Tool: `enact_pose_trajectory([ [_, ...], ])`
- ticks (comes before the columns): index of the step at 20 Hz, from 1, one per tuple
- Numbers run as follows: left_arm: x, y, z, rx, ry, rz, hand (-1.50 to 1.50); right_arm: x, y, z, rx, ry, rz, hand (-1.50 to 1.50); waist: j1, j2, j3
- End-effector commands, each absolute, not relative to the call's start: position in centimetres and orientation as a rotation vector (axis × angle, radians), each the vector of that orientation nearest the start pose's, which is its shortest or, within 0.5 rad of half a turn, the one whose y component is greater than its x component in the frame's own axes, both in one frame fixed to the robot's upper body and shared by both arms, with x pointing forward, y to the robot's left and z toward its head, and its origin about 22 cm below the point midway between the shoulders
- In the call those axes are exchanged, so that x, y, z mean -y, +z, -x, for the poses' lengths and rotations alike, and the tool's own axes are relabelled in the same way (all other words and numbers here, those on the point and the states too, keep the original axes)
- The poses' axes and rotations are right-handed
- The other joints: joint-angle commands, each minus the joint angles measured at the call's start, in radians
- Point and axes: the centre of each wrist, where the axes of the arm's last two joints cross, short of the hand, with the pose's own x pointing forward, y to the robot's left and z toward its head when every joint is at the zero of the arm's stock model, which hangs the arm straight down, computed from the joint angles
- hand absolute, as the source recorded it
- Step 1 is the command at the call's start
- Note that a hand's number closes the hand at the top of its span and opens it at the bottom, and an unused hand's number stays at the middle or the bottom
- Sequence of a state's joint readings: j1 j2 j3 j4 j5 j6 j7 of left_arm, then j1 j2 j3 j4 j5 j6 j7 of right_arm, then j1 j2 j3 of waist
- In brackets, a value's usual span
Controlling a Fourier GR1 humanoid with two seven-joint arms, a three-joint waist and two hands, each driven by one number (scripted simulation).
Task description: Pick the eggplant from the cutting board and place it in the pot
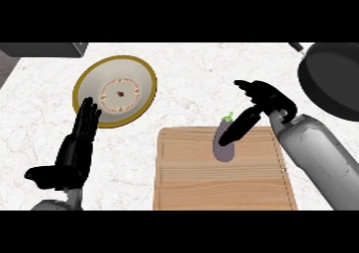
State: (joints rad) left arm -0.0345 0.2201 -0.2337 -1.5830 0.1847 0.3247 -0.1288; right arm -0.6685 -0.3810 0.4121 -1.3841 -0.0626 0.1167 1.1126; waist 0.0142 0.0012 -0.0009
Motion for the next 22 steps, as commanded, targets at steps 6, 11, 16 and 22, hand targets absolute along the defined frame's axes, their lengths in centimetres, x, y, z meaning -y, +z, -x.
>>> enact_pose_trajectory([
  [6,-24.2,0.4,-24.2,1.724,0.041,-0.116,0.0,15.1,9.5,-35.8,0.56,0.777,0.34,-1.5,-0.005,0.0,0.0],
  [11,-23.0,0.2,-24.6,1.69,0.036,-0.104,0.0,14.6,7.7,-34.9,0.557,0.8,0.356,-1.5,-0.01,-0.001,0.001],
  [16,-21.1,0.7,-24.7,1.701,0.045,-0.098,0.0,12.4,7.9,-34.6,0.537,0.816,0.367,-1.5,-0.01,-0.002,0.001],
  [22,-22.8,0.2,-24.6,1.696,0.043,-0.116,0.0,14.8,6.9,-34.7,0.523,0.813,0.367,-1.5,-0.013,-0.002,0.001],
])
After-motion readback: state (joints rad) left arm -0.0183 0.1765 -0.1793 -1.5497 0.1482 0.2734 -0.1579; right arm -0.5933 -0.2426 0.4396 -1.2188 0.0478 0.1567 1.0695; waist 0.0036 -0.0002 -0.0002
